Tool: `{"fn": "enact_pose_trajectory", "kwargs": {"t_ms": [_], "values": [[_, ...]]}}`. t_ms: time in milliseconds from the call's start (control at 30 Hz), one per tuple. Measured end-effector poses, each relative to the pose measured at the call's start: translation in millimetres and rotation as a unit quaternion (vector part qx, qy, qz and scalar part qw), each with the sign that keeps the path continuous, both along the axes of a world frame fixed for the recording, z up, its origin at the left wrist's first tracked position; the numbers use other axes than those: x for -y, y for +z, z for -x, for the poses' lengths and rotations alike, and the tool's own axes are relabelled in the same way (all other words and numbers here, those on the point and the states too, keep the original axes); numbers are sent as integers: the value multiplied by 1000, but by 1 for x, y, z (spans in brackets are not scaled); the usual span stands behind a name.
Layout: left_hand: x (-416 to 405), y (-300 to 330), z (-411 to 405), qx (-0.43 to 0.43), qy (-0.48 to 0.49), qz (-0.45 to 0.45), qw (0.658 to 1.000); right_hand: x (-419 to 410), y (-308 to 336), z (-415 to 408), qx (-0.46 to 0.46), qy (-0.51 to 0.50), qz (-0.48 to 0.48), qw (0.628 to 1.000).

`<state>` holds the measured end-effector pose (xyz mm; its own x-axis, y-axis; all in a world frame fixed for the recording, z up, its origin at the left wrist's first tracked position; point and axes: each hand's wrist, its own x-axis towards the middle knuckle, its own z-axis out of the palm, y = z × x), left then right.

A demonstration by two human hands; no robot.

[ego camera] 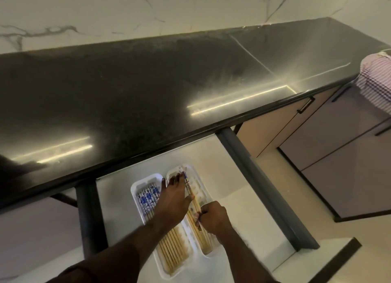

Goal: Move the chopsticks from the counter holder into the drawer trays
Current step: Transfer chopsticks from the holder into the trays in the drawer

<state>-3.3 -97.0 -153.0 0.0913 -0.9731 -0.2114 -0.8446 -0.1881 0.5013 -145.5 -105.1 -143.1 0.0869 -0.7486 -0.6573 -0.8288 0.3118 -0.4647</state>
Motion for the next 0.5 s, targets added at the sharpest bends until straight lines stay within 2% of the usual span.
{"fn": "enact_pose_trajectory", "kwargs": {"t_ms": [100, 300, 500], "values": [[1, -5, 3, 88, -66, -10, 994, 0, -13, 0, -16, 12, -3, 1000], [8, -4, 14, 212, -133, -57, 966, 1, -29, -1, -55, 40, 8, 998], [13, -4, 19, 265, -193, -91, 941, 0, -35, -7, -87, 51, 29, 994]]}}
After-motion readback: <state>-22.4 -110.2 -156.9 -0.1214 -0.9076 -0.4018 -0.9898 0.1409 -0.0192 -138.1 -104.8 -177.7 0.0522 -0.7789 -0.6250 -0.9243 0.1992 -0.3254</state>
